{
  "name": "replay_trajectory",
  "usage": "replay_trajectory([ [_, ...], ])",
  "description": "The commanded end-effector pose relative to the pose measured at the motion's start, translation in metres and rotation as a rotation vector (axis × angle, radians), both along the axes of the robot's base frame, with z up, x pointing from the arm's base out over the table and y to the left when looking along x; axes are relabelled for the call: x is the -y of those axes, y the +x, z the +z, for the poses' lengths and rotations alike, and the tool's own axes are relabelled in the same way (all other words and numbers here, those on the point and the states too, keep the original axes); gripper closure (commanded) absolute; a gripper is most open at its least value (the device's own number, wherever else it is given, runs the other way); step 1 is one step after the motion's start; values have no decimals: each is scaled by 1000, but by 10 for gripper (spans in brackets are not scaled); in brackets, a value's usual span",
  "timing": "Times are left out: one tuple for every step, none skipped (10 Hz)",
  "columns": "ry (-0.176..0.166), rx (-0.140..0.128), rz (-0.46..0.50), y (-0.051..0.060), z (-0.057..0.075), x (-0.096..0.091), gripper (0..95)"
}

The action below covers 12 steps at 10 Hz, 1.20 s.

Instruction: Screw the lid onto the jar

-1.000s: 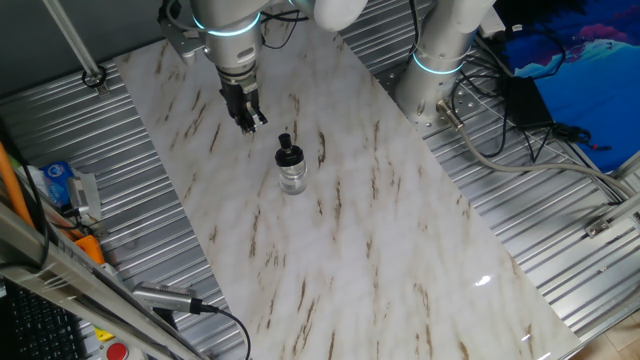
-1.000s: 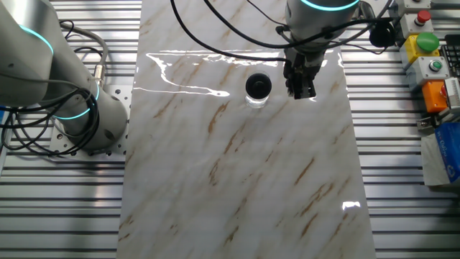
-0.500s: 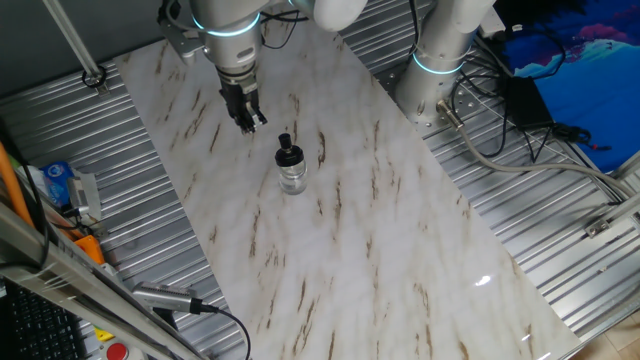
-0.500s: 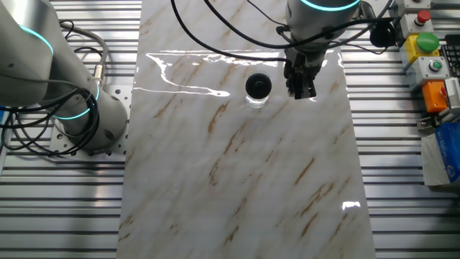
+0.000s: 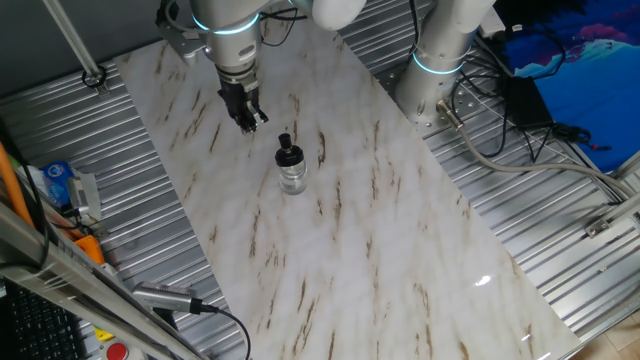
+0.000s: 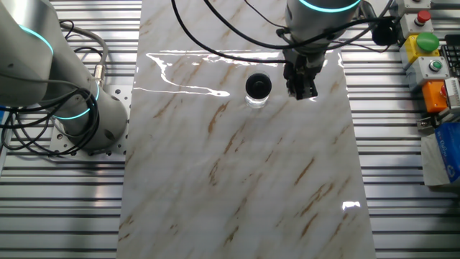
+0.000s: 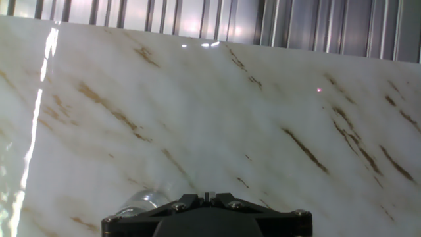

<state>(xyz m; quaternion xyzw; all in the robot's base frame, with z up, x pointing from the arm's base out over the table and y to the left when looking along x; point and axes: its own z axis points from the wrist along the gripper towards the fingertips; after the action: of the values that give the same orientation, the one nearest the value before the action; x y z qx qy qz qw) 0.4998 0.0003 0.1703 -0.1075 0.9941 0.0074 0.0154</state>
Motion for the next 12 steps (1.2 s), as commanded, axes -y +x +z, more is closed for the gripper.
replay_trajectory([
  [0, 0, 29, 0, 0, 0, 950],
  [-1, 1, 70, 0, 0, 0, 950],
  [-1, 2, 103, 0, 0, 0, 950],
  [4, 4, 144, 0, 0, 0, 950],
  [8, 5, 194, 0, 0, 0, 950],
  [7, 5, 228, 0, 0, 0, 950],
  [2, 6, 281, 0, 0, 0, 950],
  [-1, 4, 319, 0, 0, 0, 950],
  [-1, 4, 332, 0, 0, 0, 950],
  [-1, 5, 357, 0, 0, 0, 950],
  [3, 6, 370, 0, 0, 0, 950],
  [3, 6, 372, 0, 0, 0, 950],
])
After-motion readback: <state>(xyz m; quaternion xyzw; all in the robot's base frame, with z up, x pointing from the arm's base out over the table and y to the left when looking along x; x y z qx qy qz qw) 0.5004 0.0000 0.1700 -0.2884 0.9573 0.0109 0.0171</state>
